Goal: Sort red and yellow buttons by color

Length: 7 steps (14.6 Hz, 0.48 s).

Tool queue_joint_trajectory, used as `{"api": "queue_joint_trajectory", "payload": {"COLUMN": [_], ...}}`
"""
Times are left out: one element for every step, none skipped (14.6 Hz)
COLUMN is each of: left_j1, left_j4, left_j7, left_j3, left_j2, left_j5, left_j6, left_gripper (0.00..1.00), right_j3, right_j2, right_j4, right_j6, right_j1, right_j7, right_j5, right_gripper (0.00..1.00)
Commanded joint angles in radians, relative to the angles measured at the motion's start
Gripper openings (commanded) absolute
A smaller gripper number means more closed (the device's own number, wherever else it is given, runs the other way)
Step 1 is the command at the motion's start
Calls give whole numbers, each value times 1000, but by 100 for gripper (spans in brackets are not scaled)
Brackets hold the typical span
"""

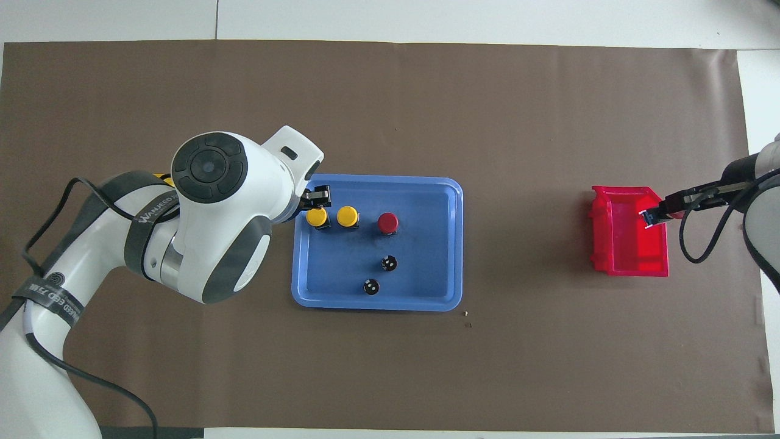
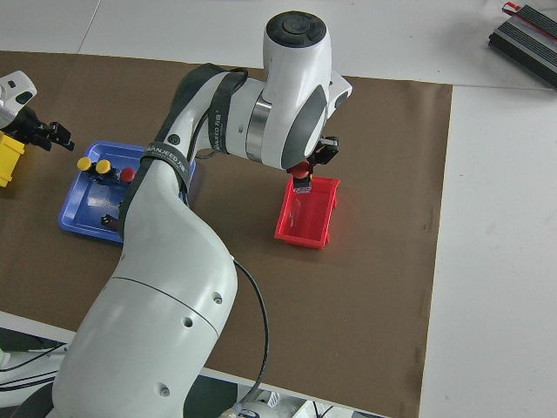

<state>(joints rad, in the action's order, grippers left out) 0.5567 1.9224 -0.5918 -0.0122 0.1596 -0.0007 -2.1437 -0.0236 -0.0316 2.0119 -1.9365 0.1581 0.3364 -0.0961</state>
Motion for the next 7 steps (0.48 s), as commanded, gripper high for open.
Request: {"api": "queue_joint_trajectory", "payload": {"left_j1": [28, 31, 40, 40, 40, 40, 40], "left_j4": [32, 53, 69, 75, 76, 78, 78], "left_j7": [-37, -39, -39, -40, -40, -40, -40], "left_j3": [17, 17, 17, 17, 17, 17, 17], "left_j2": [20, 20, 18, 18, 20, 20, 21], "left_j5": [16, 16, 16, 16, 16, 16, 16], "left_j6": [-65, -88, -99, -100, -100, -100, -102], "left_gripper": [68, 68, 68, 68, 68, 68, 68], "right_j3": [-4, -4, -4, -4, -4, -4, -4], "right_j2": [-100, -106, -106, -108, -108, -108, -100], "right_j4": [187, 223, 255, 278, 298, 313, 330], "right_j6": [-146, -186, -220, -248, -269, -286, -312], "right_j1": [21, 26, 26, 26, 26, 26, 27], "right_j7": [53, 53, 55, 56, 55, 55, 59], "right_j5": [-14, -14, -14, -14, -14, -14, -14], "right_gripper": [13, 13, 13, 13, 13, 13, 13]}}
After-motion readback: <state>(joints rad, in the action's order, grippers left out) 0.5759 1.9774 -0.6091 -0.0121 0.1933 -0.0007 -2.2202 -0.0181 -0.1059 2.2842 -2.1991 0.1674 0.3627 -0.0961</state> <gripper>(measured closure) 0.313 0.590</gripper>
